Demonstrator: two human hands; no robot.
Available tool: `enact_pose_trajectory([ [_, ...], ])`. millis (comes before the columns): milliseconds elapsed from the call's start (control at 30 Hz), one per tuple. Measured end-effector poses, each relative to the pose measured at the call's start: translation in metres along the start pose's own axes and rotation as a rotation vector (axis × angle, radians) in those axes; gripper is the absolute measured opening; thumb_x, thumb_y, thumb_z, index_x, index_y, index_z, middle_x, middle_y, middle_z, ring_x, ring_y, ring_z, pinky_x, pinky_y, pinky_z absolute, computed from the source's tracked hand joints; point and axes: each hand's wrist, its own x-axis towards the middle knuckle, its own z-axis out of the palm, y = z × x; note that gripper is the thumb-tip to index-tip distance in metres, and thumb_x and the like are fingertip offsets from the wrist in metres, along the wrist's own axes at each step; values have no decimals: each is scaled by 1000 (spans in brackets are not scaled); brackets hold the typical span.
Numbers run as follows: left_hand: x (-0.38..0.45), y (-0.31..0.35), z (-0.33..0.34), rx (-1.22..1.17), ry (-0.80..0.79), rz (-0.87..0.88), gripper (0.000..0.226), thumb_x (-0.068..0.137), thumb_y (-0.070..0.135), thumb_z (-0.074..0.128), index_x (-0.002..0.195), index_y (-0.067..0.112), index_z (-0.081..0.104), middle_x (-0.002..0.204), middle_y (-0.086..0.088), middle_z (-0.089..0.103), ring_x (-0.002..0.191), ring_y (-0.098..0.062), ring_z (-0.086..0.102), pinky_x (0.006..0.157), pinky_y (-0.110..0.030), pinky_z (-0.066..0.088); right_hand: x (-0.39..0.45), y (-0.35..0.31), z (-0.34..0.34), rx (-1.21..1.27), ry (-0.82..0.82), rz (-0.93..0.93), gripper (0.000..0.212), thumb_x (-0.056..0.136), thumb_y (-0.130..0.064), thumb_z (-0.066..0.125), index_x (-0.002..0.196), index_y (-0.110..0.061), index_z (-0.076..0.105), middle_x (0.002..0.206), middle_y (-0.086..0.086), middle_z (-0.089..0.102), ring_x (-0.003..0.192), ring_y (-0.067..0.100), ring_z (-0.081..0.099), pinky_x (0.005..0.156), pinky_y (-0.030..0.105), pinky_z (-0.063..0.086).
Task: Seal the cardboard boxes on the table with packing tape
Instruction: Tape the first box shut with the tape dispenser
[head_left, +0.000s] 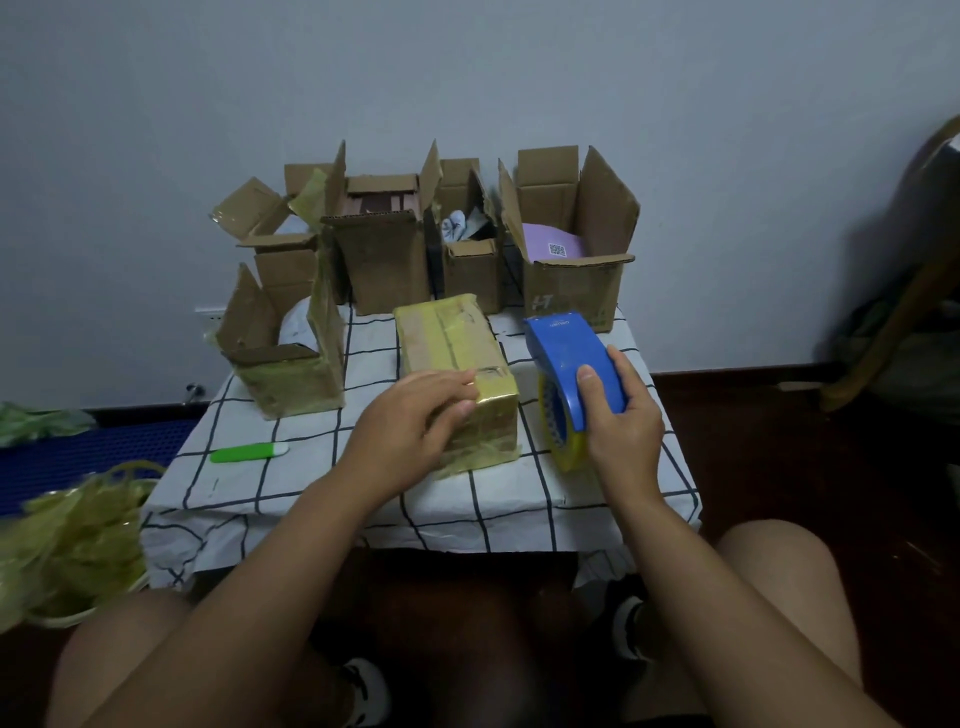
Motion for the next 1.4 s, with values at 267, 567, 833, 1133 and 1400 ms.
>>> enact_pose_trajectory([
  [267,1,-10,3,111,-29,166,35,94,35,52,115,13,69,125,2,67,113,-19,59,95,-29,48,-2,1,-2,-10,2,-17,51,95,-39,64,142,-23,54,113,-21,56,92,-25,52,72,-1,42],
  [567,-10,-3,11,164,15,63,43,87,23,70,128,20,59,134,4,59,124,-20,50,100,-46,44,-4,0,-4,-21,-8,-28,53,95,-41,63,144,-23,53,118,-15,58,94,-22,54,72,-1,43],
  [833,-11,-12,17,46,115,5,37,93,42,54,117,19,70,140,-4,56,135,-24,46,109,-50,38,-3,1,-3,-9,-7,-27,50,96,-37,63,143,-23,53,123,-11,57,93,-27,52,72,-2,42],
  [1133,5,9,33,55,195,-96,38,85,45,67,109,15,72,126,0,67,123,-18,57,99,-31,41,-4,1,-3,3,12,-34,51,96,-35,64,143,-20,53,124,-15,55,95,-28,51,76,-2,41],
  [1400,2,-5,28,0,138,-32,34,90,40,62,113,17,70,129,3,64,125,-18,55,100,-42,47,-5,1,-2,-5,16,-48,50,96,-35,64,142,-20,53,123,-15,57,96,-27,52,77,-1,42],
])
